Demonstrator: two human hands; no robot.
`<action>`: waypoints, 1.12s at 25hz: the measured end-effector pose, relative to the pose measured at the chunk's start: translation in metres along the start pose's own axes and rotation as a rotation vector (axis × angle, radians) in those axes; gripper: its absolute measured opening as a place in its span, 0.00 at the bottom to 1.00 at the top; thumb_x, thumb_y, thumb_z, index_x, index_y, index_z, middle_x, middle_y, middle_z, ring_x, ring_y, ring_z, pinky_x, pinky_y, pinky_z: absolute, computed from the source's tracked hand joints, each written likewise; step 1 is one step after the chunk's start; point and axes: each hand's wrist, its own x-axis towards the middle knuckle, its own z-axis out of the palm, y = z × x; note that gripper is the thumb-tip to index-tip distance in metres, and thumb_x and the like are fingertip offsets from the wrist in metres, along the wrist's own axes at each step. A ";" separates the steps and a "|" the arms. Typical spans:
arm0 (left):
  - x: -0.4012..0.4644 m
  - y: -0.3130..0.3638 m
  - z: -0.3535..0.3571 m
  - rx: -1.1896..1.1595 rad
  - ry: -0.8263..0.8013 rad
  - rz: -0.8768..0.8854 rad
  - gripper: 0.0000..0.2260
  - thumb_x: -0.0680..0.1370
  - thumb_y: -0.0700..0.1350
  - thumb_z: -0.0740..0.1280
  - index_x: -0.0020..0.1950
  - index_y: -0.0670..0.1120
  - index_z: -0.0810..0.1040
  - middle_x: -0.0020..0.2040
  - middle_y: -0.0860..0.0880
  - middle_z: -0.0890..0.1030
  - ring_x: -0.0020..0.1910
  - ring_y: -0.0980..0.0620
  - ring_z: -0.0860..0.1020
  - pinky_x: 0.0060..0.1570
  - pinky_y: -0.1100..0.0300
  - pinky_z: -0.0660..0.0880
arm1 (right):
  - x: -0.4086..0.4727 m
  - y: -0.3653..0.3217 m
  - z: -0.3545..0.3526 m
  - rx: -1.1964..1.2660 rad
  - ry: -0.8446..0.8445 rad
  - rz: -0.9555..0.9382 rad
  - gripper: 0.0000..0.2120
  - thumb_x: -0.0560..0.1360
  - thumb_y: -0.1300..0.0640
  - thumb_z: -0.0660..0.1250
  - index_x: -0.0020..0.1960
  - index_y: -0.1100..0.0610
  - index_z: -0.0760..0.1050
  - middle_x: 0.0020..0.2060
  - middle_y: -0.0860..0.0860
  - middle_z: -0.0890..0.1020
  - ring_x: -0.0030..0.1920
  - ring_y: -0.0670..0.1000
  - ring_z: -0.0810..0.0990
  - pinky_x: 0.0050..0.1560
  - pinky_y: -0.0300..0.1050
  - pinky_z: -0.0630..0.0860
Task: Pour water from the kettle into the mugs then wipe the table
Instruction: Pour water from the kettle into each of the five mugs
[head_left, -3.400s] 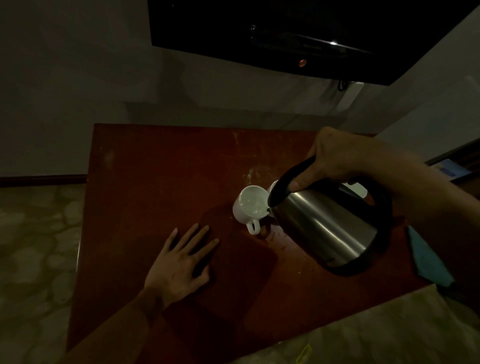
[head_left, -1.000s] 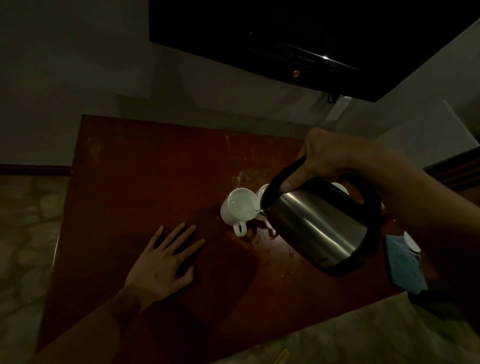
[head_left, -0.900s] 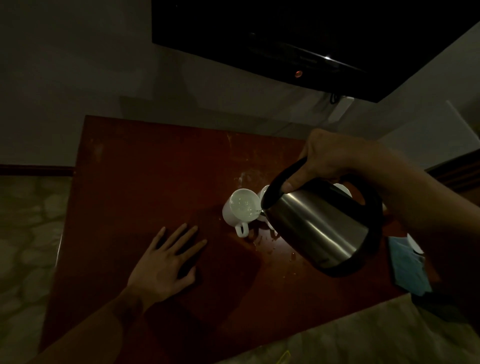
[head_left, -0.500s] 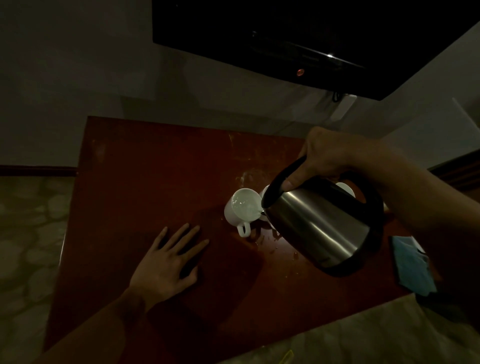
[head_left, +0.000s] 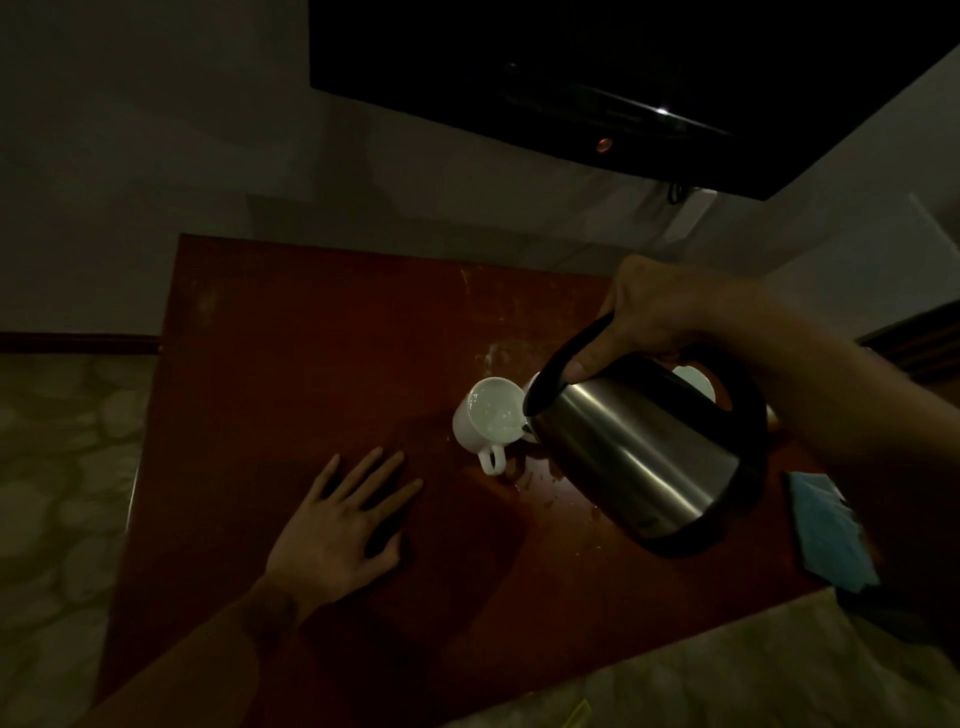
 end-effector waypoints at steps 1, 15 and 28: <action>-0.001 -0.001 -0.001 0.003 0.002 -0.001 0.29 0.81 0.66 0.53 0.81 0.60 0.57 0.81 0.48 0.58 0.81 0.46 0.52 0.75 0.40 0.43 | 0.002 0.000 0.001 0.000 -0.007 0.006 0.29 0.58 0.42 0.84 0.45 0.64 0.83 0.31 0.55 0.85 0.33 0.58 0.81 0.36 0.51 0.79; 0.000 0.000 -0.003 -0.023 -0.012 -0.004 0.29 0.81 0.66 0.54 0.81 0.60 0.57 0.81 0.49 0.58 0.81 0.47 0.51 0.74 0.39 0.47 | 0.007 0.000 -0.001 -0.013 -0.015 0.021 0.38 0.53 0.37 0.82 0.50 0.65 0.85 0.41 0.62 0.86 0.35 0.56 0.79 0.39 0.48 0.78; 0.000 0.000 -0.001 -0.040 -0.028 -0.011 0.28 0.81 0.66 0.51 0.81 0.61 0.54 0.82 0.50 0.55 0.81 0.47 0.50 0.74 0.38 0.47 | 0.011 0.002 0.000 -0.033 -0.009 0.038 0.33 0.53 0.39 0.83 0.47 0.61 0.81 0.39 0.57 0.84 0.38 0.53 0.81 0.40 0.49 0.77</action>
